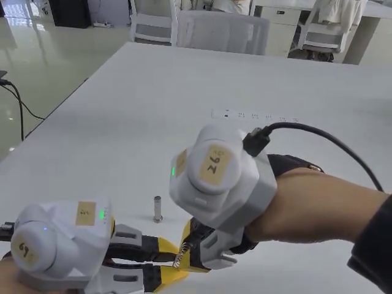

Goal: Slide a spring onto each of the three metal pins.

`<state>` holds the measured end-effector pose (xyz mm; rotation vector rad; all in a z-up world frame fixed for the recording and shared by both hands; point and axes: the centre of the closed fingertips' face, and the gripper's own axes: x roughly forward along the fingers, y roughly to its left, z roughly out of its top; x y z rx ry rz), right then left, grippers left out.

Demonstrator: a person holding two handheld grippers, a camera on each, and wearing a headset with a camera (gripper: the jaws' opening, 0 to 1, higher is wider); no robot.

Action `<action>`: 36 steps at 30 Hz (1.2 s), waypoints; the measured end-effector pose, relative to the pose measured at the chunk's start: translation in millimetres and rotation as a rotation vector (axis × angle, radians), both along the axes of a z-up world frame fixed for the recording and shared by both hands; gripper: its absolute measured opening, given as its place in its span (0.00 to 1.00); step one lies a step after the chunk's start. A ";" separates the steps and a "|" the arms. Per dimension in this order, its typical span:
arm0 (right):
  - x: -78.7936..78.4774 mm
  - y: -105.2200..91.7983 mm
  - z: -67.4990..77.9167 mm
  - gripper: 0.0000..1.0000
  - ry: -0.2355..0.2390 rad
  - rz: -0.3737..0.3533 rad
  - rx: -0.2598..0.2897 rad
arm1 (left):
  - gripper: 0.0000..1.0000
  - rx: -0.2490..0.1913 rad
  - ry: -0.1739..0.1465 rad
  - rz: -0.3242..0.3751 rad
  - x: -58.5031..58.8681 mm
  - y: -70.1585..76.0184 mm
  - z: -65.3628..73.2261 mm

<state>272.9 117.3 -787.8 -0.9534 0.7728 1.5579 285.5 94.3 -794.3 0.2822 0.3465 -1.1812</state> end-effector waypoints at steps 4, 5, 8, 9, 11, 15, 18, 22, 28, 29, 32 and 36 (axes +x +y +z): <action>2.3 1.2 1.4 0.08 -0.007 -0.001 0.004 | 0.02 -0.012 -0.007 0.011 2.4 0.8 1.6; 2.7 1.6 2.0 0.08 -0.007 -0.002 0.006 | 0.03 -0.017 -0.008 0.014 2.9 1.1 2.1; 4.3 2.5 3.8 0.08 -0.009 -0.004 0.009 | 0.03 -0.037 -0.004 0.028 5.0 2.7 4.0; 5.0 3.0 4.3 0.08 -0.011 -0.005 0.011 | 0.03 -0.043 -0.004 0.034 5.8 3.4 4.7; 5.7 3.3 4.7 0.08 -0.013 -0.005 0.012 | 0.03 -0.050 -0.003 0.039 6.5 4.0 5.8; 7.2 3.1 5.9 0.08 -0.020 -0.005 0.010 | 0.06 -0.049 0.003 0.047 6.0 5.2 3.9; 8.9 2.5 6.9 0.08 -0.023 -0.007 0.011 | 0.08 -0.049 0.010 0.054 5.4 6.4 2.0; 11.1 0.7 7.0 0.08 -0.029 -0.011 0.007 | 0.13 -0.051 0.011 0.067 6.5 8.4 1.6; 14.0 -1.8 6.8 0.08 -0.038 -0.018 0.001 | 0.20 -0.058 0.012 0.092 9.2 12.4 1.6; 14.4 -2.0 6.8 0.08 -0.038 -0.020 0.001 | 0.20 -0.060 0.013 0.096 9.3 13.1 1.4; 16.1 -3.3 6.8 0.08 -0.040 -0.024 -0.003 | 0.24 -0.061 0.015 0.103 9.3 14.6 0.5; 18.5 -4.0 8.3 0.08 -0.043 -0.030 0.001 | 0.31 -0.064 0.017 0.121 10.8 18.0 -0.1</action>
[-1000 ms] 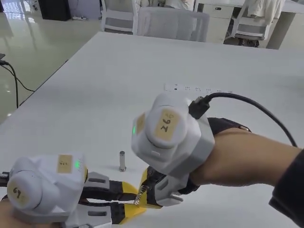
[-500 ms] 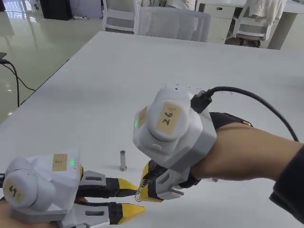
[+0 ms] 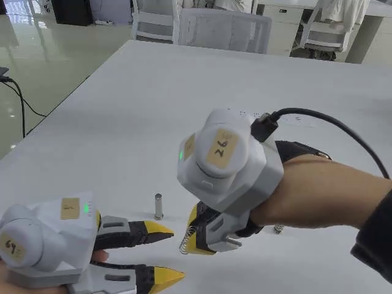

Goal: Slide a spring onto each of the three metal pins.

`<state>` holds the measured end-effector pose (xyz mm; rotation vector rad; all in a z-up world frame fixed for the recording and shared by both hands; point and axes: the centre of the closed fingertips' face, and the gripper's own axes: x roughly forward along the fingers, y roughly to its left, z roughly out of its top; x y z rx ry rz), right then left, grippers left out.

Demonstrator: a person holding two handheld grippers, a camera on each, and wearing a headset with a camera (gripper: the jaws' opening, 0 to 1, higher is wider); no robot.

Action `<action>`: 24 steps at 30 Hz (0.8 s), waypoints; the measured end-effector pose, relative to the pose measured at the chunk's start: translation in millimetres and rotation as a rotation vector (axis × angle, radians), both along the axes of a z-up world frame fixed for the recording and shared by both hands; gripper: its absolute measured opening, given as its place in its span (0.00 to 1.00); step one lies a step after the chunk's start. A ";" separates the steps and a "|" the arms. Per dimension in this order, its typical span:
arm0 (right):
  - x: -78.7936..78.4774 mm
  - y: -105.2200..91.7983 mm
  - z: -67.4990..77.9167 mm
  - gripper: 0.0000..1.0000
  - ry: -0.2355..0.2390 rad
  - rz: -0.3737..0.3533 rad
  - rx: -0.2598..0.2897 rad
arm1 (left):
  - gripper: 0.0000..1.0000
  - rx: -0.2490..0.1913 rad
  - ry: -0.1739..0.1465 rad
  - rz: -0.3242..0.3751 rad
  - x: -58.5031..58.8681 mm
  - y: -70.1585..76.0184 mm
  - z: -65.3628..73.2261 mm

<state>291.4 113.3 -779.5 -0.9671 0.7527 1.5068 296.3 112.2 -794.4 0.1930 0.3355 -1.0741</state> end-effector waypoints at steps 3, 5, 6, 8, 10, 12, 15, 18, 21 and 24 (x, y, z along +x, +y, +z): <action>3.0 -2.2 -1.1 0.08 -0.014 -0.001 -0.010 | 0.33 -0.005 0.005 0.013 0.7 2.4 0.0; 2.6 -2.3 -0.8 0.08 -0.012 -0.001 -0.009 | 0.36 -0.006 0.006 0.024 1.3 4.5 -0.1; 2.4 -2.0 -0.1 0.08 -0.010 -0.002 -0.005 | 0.37 -0.008 0.008 0.030 1.6 5.9 -0.3; 2.8 -2.2 0.0 0.08 -0.011 -0.003 -0.006 | 0.39 -0.011 0.012 0.039 1.8 7.4 -0.4; 3.0 -2.4 0.1 0.08 -0.013 -0.003 -0.006 | 0.40 -0.011 0.013 0.047 2.1 9.2 -0.7; 3.0 -2.5 0.0 0.08 -0.012 -0.002 -0.007 | 0.41 -0.015 0.013 0.053 2.1 10.5 -0.4; 3.4 -2.7 0.2 0.08 -0.015 -0.002 -0.009 | 0.42 -0.021 0.013 0.066 2.3 12.8 -0.1; 3.7 -2.9 0.8 0.08 -0.016 -0.002 -0.009 | 0.43 -0.025 0.015 0.081 2.3 15.8 -0.9; 4.5 -3.6 0.8 0.08 -0.017 -0.004 -0.011 | 0.45 -0.026 0.017 0.095 1.8 19.7 -1.7; 4.6 -3.8 1.0 0.08 -0.017 -0.005 -0.012 | 0.47 -0.032 0.019 0.115 2.5 23.5 -1.3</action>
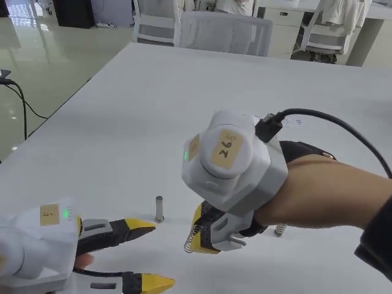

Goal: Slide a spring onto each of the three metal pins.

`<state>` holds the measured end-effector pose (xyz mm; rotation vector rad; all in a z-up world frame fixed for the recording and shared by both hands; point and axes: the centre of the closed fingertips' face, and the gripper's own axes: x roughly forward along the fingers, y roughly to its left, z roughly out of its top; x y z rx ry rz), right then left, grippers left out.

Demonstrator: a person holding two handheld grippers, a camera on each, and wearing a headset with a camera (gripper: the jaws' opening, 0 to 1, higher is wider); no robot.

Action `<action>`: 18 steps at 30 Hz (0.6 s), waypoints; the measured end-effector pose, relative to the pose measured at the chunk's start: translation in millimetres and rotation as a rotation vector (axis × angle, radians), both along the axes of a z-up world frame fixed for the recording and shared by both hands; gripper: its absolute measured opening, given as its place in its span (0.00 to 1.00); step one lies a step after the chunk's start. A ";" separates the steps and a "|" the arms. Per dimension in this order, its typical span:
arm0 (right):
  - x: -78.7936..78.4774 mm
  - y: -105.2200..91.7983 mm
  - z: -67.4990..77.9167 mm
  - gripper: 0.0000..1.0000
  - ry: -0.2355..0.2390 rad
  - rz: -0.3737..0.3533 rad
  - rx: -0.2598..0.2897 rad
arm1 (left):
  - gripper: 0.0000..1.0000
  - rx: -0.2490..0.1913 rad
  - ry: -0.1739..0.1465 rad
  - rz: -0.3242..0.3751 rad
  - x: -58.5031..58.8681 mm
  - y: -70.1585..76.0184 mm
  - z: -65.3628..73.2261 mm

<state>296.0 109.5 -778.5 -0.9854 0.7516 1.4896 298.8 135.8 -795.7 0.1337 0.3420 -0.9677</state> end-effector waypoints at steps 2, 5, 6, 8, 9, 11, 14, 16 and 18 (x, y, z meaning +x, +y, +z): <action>0.1 -0.2 0.0 0.08 -0.002 0.001 -0.002 | 0.48 -0.006 0.002 0.011 0.8 2.5 0.5; 0.2 -0.5 0.2 0.08 -0.004 0.002 -0.005 | 0.49 -0.016 -0.003 0.027 1.5 4.6 2.9; 0.1 -0.3 0.6 0.08 -0.005 0.002 -0.004 | 0.50 -0.016 -0.003 0.032 1.7 5.3 3.2; 0.2 -0.4 1.0 0.08 -0.005 0.001 -0.005 | 0.51 -0.018 -0.001 0.041 2.4 7.0 2.9; 0.3 -0.3 1.4 0.08 -0.007 0.002 -0.005 | 0.53 -0.018 0.000 0.043 2.5 7.4 2.8; 0.4 -0.2 1.8 0.08 -0.007 0.001 -0.005 | 0.55 -0.019 0.001 0.051 3.1 9.0 2.5; 1.0 -0.3 2.7 0.08 -0.011 0.002 -0.006 | 0.55 -0.018 -0.003 0.056 3.0 10.4 2.7; 1.7 -0.4 3.2 0.08 -0.014 0.002 -0.008 | 0.56 -0.019 -0.004 0.060 3.1 11.3 2.6; 3.0 -0.5 3.9 0.08 -0.018 0.002 -0.009 | 0.57 -0.017 -0.004 0.065 3.4 12.6 2.2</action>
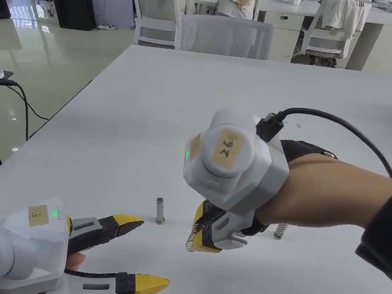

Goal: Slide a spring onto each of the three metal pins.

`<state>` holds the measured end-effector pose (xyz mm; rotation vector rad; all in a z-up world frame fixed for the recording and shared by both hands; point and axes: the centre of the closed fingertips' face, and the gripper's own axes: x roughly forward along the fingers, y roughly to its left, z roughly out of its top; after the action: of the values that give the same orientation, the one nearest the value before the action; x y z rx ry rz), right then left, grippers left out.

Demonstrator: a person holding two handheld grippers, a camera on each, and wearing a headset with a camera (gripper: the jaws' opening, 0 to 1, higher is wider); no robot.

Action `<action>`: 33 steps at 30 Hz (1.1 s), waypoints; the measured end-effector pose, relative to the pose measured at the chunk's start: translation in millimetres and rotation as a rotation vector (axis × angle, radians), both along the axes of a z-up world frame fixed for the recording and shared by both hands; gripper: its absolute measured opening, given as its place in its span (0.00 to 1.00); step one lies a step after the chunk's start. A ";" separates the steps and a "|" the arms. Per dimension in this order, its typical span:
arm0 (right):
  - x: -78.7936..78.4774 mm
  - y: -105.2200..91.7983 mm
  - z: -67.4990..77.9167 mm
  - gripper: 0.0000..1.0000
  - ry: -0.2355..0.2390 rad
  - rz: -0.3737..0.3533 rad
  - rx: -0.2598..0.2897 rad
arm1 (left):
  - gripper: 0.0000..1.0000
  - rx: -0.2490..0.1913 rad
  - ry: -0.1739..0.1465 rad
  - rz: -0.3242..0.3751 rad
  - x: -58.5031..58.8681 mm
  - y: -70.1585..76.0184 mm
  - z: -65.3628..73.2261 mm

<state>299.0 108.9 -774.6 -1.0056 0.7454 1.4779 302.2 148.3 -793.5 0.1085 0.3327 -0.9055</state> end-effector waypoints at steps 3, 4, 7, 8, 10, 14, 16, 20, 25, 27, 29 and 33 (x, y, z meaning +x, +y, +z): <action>2.4 1.0 1.8 0.08 -0.002 -0.001 0.003 | 0.59 -0.002 0.000 0.009 0.3 1.3 -0.1; 3.0 1.1 2.1 0.08 -0.003 -0.001 0.003 | 0.60 -0.002 0.000 0.011 0.3 1.7 -0.4; 5.8 1.6 3.1 0.08 -0.008 0.000 0.000 | 0.61 -0.001 0.002 0.016 0.5 2.2 -1.0; 7.2 1.8 3.7 0.08 -0.009 0.001 -0.001 | 0.62 -0.002 0.002 0.019 0.7 2.4 -1.2; 9.7 2.7 5.8 0.08 -0.015 0.004 -0.003 | 0.64 0.001 0.000 0.024 1.5 3.2 -1.5; 15.2 5.1 10.8 0.08 -0.023 0.006 -0.001 | 0.65 0.001 0.001 0.026 1.6 3.3 -2.0; 18.0 6.2 13.5 0.08 -0.028 0.008 -0.003 | 0.66 0.002 0.001 0.027 1.5 3.1 -2.3; 23.0 8.7 18.0 0.08 -0.038 0.011 -0.001 | 0.69 0.006 -0.002 0.032 1.7 3.3 -2.7; 29.1 12.7 22.3 0.08 -0.047 0.016 0.003 | 0.70 0.007 -0.001 0.034 1.7 4.6 -4.2; 32.1 15.0 24.4 0.08 -0.054 0.018 0.006 | 0.71 0.010 -0.001 0.034 1.3 4.6 -4.9; 35.3 18.0 26.6 0.08 -0.056 0.018 0.013 | 0.71 0.010 0.000 0.034 1.0 4.5 -5.3; 46.9 24.6 26.5 0.08 -0.065 0.014 0.018 | 0.71 0.010 0.000 0.030 -0.1 2.7 -5.9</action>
<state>345.9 133.6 -748.2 -1.0421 0.6791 1.4545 302.1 151.1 -799.4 0.1127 0.3381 -0.8738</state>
